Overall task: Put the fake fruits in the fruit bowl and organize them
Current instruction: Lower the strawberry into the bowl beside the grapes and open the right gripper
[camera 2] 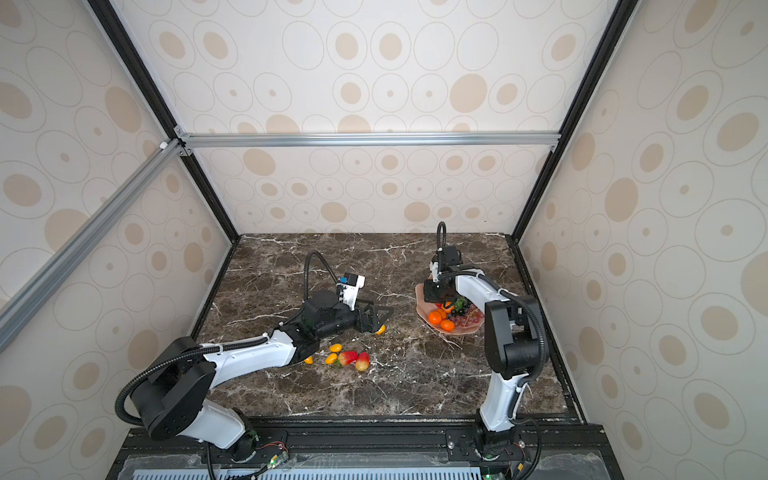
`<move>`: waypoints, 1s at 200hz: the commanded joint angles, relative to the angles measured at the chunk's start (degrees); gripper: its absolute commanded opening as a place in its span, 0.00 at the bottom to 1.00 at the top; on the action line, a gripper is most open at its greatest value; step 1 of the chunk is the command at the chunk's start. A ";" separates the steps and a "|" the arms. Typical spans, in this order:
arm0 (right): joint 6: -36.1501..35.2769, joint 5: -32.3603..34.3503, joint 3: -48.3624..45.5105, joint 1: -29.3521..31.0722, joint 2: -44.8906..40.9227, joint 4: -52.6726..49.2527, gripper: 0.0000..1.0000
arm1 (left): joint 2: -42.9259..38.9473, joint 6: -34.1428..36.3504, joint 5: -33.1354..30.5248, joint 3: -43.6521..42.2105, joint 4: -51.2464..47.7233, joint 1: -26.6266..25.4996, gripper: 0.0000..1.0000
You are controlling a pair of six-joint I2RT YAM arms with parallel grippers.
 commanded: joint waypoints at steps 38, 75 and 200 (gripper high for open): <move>-0.51 0.46 1.28 0.07 0.53 -1.87 0.17 | -0.61 0.87 -1.05 1.99 0.20 -0.49 0.99; -0.23 0.46 1.33 0.08 -1.06 -2.22 0.22 | -0.61 0.78 -1.27 2.26 0.12 -0.50 0.99; 0.34 4.67 -0.81 0.08 -8.20 -3.91 0.40 | 0.54 0.44 -1.62 3.52 0.46 -0.48 0.99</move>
